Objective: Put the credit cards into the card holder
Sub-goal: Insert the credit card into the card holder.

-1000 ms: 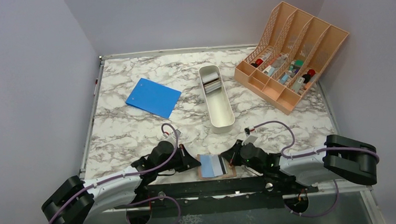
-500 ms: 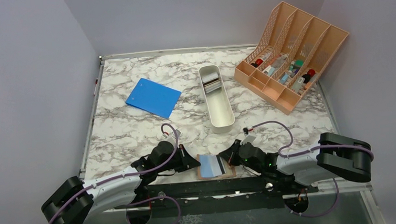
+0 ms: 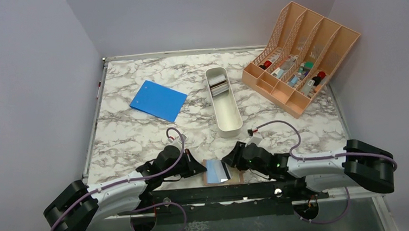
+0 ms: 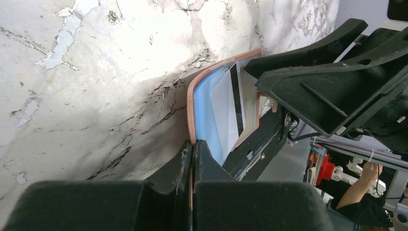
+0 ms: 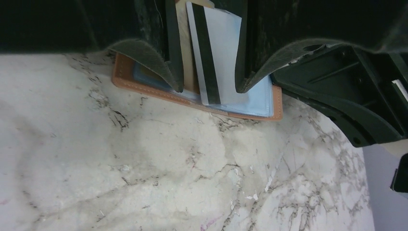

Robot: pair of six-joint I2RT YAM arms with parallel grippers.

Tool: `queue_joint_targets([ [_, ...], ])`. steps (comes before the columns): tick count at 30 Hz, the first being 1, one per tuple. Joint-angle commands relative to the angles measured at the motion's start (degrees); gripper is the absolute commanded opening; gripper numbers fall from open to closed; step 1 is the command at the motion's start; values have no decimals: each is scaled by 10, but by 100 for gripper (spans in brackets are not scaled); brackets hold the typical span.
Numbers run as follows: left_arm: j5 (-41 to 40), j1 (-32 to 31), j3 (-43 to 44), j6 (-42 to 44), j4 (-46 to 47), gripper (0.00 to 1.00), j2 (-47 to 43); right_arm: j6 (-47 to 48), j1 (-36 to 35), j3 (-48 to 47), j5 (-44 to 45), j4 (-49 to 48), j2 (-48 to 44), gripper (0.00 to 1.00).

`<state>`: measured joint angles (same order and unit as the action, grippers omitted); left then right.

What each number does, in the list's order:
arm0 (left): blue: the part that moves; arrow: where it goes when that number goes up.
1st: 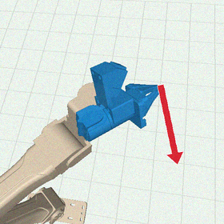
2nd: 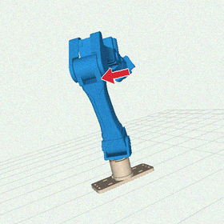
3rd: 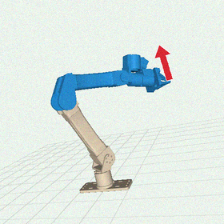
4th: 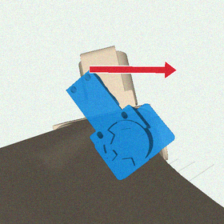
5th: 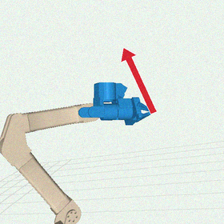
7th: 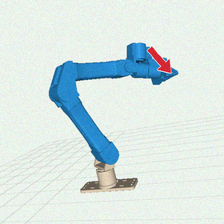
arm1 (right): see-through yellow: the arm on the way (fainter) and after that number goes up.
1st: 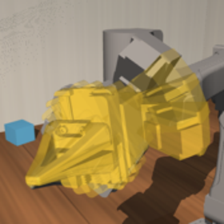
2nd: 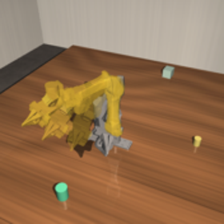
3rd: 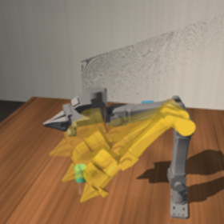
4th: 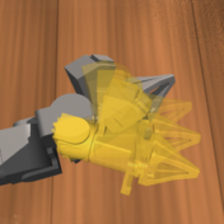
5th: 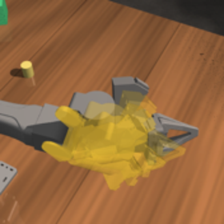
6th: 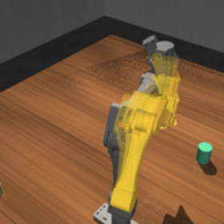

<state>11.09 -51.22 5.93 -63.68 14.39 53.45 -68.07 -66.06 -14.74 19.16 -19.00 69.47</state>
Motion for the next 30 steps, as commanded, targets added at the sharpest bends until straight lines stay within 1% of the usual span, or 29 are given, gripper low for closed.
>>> queue_joint_targets([
  [1, -14, 0, -7, -3, 15, 0, 6, 48, -5, -10, -13, 126, -58, 49],
  [5, -14, 1, -7, -2, 20, 0, 5, 71, -4, -13, -42, 127, -73, 54],
  [10, -16, 0, -9, -5, 21, 0, 2, 72, -5, -7, -100, 57, -32, 55],
  [13, -16, 1, -8, -5, 18, 0, -2, 66, -5, -6, -127, 14, -6, 52],
  [16, -16, 1, -8, -5, 16, 0, -3, 59, -7, -8, -148, -17, 6, 43],
  [19, -17, 1, -7, -5, 15, 0, -4, 48, -9, -16, -160, -19, 10, 38],
  [24, -17, 0, -6, -5, 18, 0, -3, 34, -9, -17, -161, -15, 7, 37],
  [28, -15, 1, -4, -6, 21, 0, -3, 28, -8, 3, -160, -61, 10, 40],
  [30, -14, 0, -3, -6, 21, 0, -3, 30, -8, 0, -156, -63, 17, 41],
])
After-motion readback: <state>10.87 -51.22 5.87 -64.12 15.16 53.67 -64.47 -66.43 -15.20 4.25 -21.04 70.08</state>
